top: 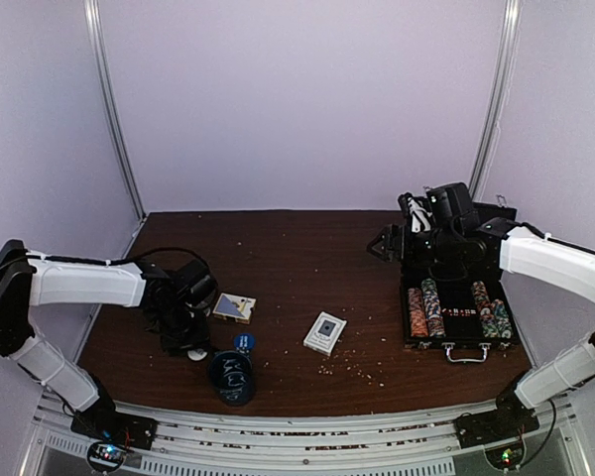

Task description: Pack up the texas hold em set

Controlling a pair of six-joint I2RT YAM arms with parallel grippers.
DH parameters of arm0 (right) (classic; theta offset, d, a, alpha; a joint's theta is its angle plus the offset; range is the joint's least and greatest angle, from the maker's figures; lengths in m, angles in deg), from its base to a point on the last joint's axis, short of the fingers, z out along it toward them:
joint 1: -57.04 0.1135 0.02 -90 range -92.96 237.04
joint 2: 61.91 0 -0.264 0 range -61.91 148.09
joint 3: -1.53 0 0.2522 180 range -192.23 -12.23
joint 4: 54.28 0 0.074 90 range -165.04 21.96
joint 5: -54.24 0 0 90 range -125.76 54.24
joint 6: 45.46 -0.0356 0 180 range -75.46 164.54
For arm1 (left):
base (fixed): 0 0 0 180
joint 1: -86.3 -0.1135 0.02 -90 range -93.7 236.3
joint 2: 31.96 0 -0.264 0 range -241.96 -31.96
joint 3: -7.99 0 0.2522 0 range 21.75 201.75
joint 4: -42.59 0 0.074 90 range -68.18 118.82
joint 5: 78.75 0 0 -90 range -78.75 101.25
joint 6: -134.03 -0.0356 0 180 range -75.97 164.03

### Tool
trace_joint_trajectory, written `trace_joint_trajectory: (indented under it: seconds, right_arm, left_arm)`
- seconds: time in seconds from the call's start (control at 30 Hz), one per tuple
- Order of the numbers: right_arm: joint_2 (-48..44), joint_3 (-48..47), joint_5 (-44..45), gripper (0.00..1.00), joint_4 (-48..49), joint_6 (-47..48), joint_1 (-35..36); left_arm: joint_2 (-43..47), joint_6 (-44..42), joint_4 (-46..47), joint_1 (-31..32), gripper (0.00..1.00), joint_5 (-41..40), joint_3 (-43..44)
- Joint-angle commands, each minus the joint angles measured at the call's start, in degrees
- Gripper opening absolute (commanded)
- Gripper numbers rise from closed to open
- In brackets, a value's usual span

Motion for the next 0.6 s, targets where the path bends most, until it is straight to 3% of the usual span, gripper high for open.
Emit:
trace_joint_trajectory:
  seconds: [0.0, 0.57]
  right_arm:
    - [3.42, -1.43, -2.88, 0.85, 2.39, -1.03, 0.02]
    - [23.11, -8.85, -18.54, 0.81, 1.80, -1.12, 3.82]
  left_arm:
    - [-2.28, -3.60, 1.73, -0.32, 0.48, 0.01, 5.14]
    - [-16.55, -13.70, 4.39, 2.65, 0.45, 4.49, 24.86]
